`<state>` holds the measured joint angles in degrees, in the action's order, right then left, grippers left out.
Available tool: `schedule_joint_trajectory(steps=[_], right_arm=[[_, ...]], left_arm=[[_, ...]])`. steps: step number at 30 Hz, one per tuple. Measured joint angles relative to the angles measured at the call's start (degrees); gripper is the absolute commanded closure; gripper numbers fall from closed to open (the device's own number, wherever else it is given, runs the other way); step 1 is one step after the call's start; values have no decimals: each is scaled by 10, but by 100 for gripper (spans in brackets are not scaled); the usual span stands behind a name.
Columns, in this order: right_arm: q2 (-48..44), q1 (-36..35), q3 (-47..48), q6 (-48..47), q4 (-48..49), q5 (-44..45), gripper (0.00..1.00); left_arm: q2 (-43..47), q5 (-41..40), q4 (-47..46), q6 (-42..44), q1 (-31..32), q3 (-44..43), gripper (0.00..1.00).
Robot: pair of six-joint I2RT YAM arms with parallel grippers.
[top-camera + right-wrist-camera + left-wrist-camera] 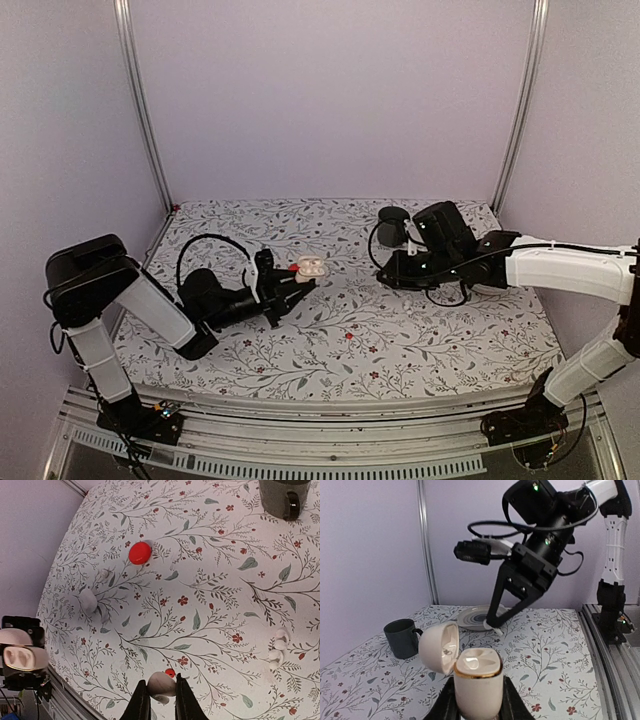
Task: Insert the wireless bluetooth earbuds into the charging case
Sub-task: Insert the right earbud into the right side groove of the charging case.
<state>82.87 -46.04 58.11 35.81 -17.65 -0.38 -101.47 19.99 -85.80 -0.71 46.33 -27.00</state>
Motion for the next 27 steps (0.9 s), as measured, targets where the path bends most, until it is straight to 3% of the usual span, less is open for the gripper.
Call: schedule_joint_trajectory(steps=[4,11,27], right_arm=[[-19,0,19,-14,8,1,88],[-57,0,43,-38,30,-6,86],[-77,-1,45,-50,69,-46,85]], left_arm=[[-56,66,0,21,-16,-20,100],[-59,126,-2,37,-23,-66,100],[-59,139,-3,43,-23,-79,100]])
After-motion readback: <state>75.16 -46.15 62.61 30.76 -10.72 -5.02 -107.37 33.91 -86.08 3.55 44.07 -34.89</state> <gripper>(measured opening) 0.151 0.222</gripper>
